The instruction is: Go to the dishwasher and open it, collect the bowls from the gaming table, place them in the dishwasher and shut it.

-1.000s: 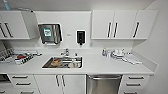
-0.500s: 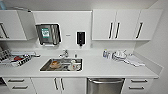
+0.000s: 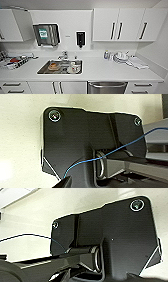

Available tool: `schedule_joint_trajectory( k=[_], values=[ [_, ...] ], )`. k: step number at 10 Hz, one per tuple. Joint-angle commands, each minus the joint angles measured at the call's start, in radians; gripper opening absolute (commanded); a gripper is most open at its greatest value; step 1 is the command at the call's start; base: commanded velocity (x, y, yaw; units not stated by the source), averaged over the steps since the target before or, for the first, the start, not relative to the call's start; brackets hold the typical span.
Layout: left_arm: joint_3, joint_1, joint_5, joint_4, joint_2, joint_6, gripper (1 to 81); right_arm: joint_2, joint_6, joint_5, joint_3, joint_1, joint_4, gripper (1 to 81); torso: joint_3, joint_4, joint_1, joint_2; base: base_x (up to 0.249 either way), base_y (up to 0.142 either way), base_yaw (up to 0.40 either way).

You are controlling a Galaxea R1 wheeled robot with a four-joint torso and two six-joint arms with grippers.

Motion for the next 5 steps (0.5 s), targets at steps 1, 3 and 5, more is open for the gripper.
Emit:
schedule_joint_trajectory(
  k=[1,3,5],
  values=[
    [0.0,-0.042,0.058,0.007,-0.014,0.008,81.1,-0.019,-0.002,-0.063,0.011,0.045,-0.001,81.1,0.0,0.0,0.0,0.0,0.143,0.0,0.0],
    [0.0,-0.042,0.058,0.007,-0.013,0.008,81.1,-0.019,0.0,-0.063,0.009,0.045,-0.001,81.1,0.0,0.0,0.0,0.0,0.143,0.0,0.0],
    [0.0,-0.042,0.058,0.007,-0.013,0.008,81.1,-0.017,-0.002,-0.063,0.009,0.048,0.0,81.1,0.0,0.0,0.0,0.0,0.139,0.0,0.0]
  ],
)
